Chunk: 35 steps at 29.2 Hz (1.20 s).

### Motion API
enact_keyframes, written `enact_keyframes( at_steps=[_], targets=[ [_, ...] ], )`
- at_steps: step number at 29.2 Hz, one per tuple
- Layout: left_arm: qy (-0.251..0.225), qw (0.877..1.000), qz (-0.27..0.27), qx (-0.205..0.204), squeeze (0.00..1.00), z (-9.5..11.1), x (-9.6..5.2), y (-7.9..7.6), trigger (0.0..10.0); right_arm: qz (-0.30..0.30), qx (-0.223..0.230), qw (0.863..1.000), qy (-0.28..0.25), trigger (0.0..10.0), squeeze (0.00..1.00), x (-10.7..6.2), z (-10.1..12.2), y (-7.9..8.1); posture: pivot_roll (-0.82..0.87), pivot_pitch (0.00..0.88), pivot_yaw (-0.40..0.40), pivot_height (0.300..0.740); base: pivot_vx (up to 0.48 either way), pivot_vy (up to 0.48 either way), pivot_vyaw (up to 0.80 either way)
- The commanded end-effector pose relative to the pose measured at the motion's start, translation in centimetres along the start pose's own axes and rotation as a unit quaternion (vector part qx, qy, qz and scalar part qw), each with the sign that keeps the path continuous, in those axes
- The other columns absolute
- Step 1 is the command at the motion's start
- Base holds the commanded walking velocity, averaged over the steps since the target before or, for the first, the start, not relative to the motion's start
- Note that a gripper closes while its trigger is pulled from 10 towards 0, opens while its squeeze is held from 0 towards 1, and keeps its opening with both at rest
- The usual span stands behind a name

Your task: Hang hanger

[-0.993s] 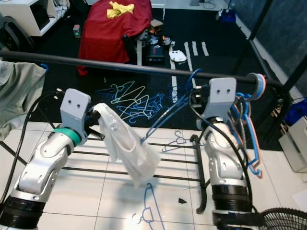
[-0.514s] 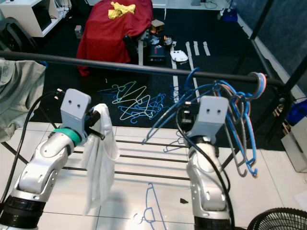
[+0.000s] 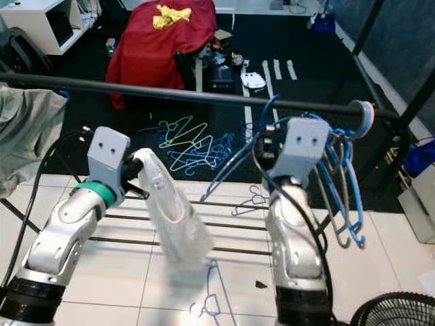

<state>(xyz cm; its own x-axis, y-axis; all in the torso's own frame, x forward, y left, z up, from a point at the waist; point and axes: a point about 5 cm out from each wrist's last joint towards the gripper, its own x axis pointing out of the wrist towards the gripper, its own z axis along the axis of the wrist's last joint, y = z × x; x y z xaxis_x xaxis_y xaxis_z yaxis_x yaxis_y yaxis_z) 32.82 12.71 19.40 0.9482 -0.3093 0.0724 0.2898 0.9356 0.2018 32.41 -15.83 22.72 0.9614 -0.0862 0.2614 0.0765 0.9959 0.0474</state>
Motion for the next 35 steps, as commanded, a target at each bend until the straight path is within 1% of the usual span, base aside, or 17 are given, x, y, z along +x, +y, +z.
enact_keyframes(
  at_steps=[1, 2, 4, 7, 9, 10, 12, 13, 14, 16, 17, 18, 21, 22, 24, 28, 35],
  targets=[
    [-0.007, 1.0, 0.0, 0.003, 0.0, 0.3, 0.1, 0.0, 10.0, 0.006, 0.008, 1.0, 0.025, 10.0, 0.0, 0.0, -0.8, 0.1, 0.0, 0.06, 0.12, 0.74, 0.0, 0.0, 0.0],
    [-0.008, 1.0, 0.001, 0.003, 0.0, 0.4, 0.1, 0.0, 10.0, 0.019, 0.01, 0.999, 0.037, 10.0, 0.0, 0.0, -1.2, 0.5, 0.0, 0.059, 0.121, 0.74, 0.0, 0.0, 0.0],
    [-0.008, 1.0, 0.001, 0.003, 0.0, 0.4, 0.1, 0.0, 10.0, 0.019, 0.01, 0.999, 0.037, 10.0, 0.0, 0.0, -1.2, 0.5, 0.0, 0.059, 0.121, 0.74, 0.0, 0.0, 0.0],
    [-0.008, 1.0, 0.001, 0.003, 0.0, 0.4, 0.2, 0.1, 10.0, 0.038, 0.019, 0.998, 0.055, 10.0, 0.0, 0.1, -1.8, 1.0, 0.0, 0.06, 0.122, 0.74, 0.0, 0.0, 0.0],
    [-0.008, 1.0, 0.001, 0.003, 0.0, 0.4, 0.2, 0.0, 10.0, 0.044, 0.029, 0.997, 0.062, 10.0, 0.0, 0.5, -2.0, 1.2, 0.01, 0.06, 0.12, 0.74, 0.0, 0.0, 0.0],
    [-0.009, 1.0, 0.001, 0.003, 0.0, 0.4, 0.2, 0.0, 10.0, 0.048, 0.032, 0.996, 0.07, 10.0, 0.0, 1.1, -2.2, 1.3, 0.01, 0.061, 0.119, 0.74, 0.0, 0.0, 0.0],
    [-0.009, 1.0, 0.001, 0.003, 0.0, 0.4, 0.2, 0.0, 10.0, 0.048, 0.032, 0.996, 0.07, 10.0, 0.0, 1.1, -2.2, 1.3, 0.01, 0.061, 0.119, 0.74, 0.0, 0.0, 0.0],
    [-0.009, 1.0, 0.001, 0.003, 0.0, 0.5, 0.2, 0.0, 10.0, 0.049, 0.031, 0.995, 0.075, 10.0, 0.0, 1.8, -2.4, 1.3, 0.01, 0.061, 0.12, 0.74, 0.0, 0.0, 0.0],
    [-0.009, 1.0, 0.001, 0.003, 0.0, 0.5, 0.2, 0.0, 10.0, 0.049, 0.031, 0.995, 0.075, 10.0, 0.0, 1.8, -2.4, 1.3, 0.01, 0.061, 0.12, 0.74, 0.0, 0.0, 0.0],
    [-0.009, 1.0, 0.001, 0.004, 0.0, 0.5, 0.2, 0.0, 10.0, 0.041, 0.015, 0.996, 0.076, 10.0, 0.0, 2.9, -2.4, 1.2, 0.01, 0.06, 0.122, 0.74, 0.0, 0.0, 0.0],
    [-0.009, 1.0, 0.001, 0.004, 0.0, 0.5, 0.2, 0.0, 10.0, 0.041, 0.015, 0.996, 0.076, 10.0, 0.0, 2.9, -2.4, 1.2, 0.01, 0.06, 0.122, 0.74, 0.0, 0.0, 0.0],
    [-0.009, 1.0, 0.001, 0.004, 0.0, 0.5, 0.2, 0.0, 10.0, 0.035, 0.008, 0.997, 0.074, 10.0, 0.0, 3.5, -2.3, 1.0, 0.01, 0.06, 0.123, 0.74, 0.0, 0.0, 0.0],
    [-0.009, 1.0, 0.0, 0.004, 0.0, 0.5, 0.2, 0.0, 10.0, 0.03, 0.004, 0.997, 0.073, 10.0, 0.0, 3.9, -2.1, 1.0, 0.01, 0.06, 0.123, 0.74, 0.0, 0.0, 0.0],
    [-0.01, 1.0, -0.001, 0.004, 0.0, 0.5, 0.3, -0.2, 10.0, 0.011, 0.003, 0.997, 0.082, 10.0, 0.0, 5.7, -1.9, 0.8, 0.02, 0.056, 0.118, 0.74, 0.0, 0.0, 0.0],
    [-0.01, 1.0, -0.001, 0.004, 0.0, 0.5, 0.3, -0.2, 10.0, 0.011, 0.003, 0.997, 0.082, 10.0, 0.0, 5.7, -1.9, 0.8, 0.02, 0.056, 0.118, 0.74, 0.0, 0.0, 0.0],
    [-0.01, 1.0, 0.0, 0.003, 0.0, 0.5, 0.2, -0.1, 10.0, -0.01, 0.015, 0.996, 0.088, 10.0, 0.0, 6.3, -2.0, 0.8, 0.02, 0.055, 0.117, 0.74, 0.0, 0.0, 0.0],
    [-0.009, 1.0, -0.003, 0.003, 0.0, 0.4, 0.3, -0.2, 10.0, -0.028, 0.023, 0.996, 0.083, 10.0, 0.0, 6.3, -2.2, 1.2, 0.01, 0.05, 0.123, 0.74, 0.0, 0.0, 0.0]
  ],
)
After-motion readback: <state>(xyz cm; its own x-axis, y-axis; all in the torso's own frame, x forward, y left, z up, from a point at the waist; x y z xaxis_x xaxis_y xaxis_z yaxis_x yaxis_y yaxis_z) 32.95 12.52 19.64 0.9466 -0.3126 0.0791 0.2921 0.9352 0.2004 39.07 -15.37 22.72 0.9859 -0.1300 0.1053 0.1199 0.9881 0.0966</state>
